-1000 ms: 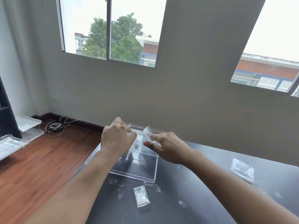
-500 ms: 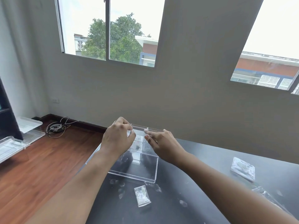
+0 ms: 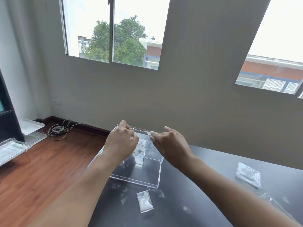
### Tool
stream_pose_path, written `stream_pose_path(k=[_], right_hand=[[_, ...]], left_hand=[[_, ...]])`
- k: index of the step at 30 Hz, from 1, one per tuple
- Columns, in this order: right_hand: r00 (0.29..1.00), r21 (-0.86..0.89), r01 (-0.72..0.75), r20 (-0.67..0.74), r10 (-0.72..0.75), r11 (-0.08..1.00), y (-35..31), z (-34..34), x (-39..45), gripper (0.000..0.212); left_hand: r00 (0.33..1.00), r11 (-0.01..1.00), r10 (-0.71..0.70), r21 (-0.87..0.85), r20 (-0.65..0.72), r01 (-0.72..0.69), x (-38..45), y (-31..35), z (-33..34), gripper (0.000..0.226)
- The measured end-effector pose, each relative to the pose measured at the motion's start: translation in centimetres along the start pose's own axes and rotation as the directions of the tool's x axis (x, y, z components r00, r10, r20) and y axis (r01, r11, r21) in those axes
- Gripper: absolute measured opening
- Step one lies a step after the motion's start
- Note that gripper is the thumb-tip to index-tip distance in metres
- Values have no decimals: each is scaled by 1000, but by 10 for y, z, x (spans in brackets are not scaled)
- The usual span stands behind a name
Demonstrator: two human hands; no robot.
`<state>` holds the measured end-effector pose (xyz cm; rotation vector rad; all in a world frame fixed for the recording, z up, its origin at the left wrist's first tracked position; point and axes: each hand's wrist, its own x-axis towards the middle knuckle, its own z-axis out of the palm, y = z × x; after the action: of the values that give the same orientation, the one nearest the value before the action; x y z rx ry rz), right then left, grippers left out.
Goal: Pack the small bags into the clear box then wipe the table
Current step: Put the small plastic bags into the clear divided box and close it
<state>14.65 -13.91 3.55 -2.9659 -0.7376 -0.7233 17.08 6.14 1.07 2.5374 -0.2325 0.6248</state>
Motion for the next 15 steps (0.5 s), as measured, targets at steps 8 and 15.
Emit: stream_pose_path(k=[8,15], right_hand=[[959,-6,-39,280,39,999,-4,9,-4,68],[937,83,-79,346,46,993,2,14,-8,82]], left_hand=[[999,998,-14,-67,46,17,2,-1,-1,21],[987,993,117,-34,110,-114,7,-6,6,32]])
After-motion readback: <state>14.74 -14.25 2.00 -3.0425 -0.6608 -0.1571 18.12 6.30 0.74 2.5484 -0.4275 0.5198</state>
